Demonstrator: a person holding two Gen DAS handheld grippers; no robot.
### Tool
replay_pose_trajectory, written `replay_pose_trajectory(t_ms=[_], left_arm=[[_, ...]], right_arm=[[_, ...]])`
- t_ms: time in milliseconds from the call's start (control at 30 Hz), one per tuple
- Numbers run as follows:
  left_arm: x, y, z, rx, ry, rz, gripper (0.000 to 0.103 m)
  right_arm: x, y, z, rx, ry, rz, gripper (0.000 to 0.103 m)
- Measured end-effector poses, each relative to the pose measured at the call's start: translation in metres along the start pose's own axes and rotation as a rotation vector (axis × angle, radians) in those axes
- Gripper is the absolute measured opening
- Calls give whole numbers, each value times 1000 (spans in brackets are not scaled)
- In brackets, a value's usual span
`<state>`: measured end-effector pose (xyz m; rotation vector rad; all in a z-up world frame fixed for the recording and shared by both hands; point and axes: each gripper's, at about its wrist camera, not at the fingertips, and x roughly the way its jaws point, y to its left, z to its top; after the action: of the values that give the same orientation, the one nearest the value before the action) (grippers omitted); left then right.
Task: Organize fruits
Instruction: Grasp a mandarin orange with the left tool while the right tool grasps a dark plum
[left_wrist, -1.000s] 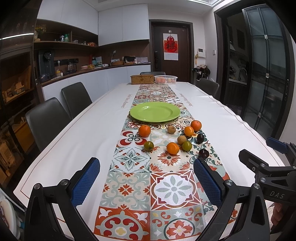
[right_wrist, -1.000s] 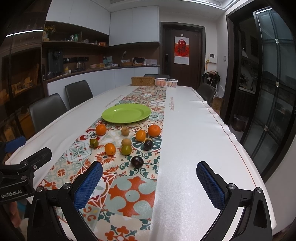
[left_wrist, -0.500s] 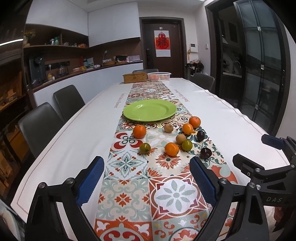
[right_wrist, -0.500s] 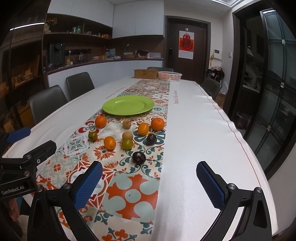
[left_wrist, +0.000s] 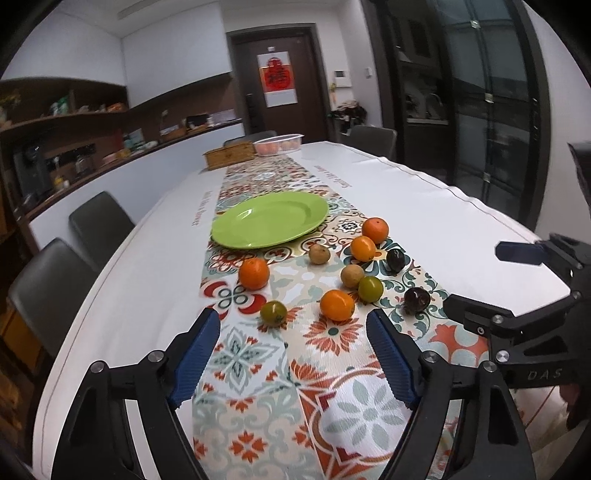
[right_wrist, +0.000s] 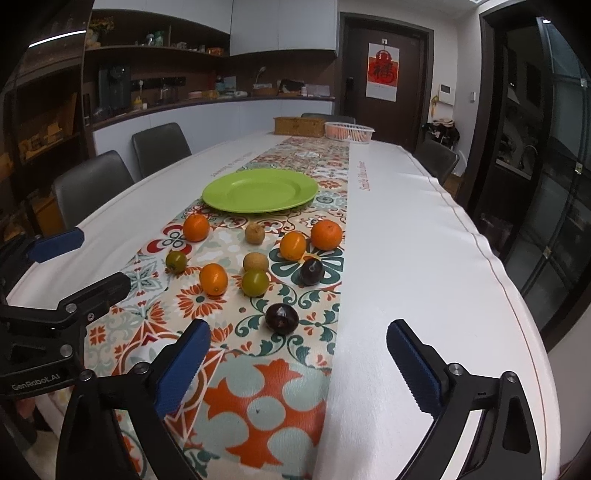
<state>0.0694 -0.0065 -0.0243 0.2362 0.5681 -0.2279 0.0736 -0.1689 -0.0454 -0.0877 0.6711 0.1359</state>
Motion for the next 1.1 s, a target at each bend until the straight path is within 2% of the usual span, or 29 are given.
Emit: replay_pose_trajectory(t_ms=[233,500,633,867,1000,1100], left_arm=[[32,-6,2,130,41,-69,76],[64,-13,1,216,99,-169,68],[76,-14,3,229,118,-206,66],[89,-16,4,245,138,-225,65],[99,-18,5,232,177,-251,54],[105,-20,4,225,192,-256,51]], right_arm=[[21,4,2,-17,46,-5,87],[48,4,1,-23,122,28,78],[60,4,1,-16,152,48,72],[72,4,1,-15,190,80,58],[76,2,1,-5,200,97,52],[77,1,0,-2,205,105,48]])
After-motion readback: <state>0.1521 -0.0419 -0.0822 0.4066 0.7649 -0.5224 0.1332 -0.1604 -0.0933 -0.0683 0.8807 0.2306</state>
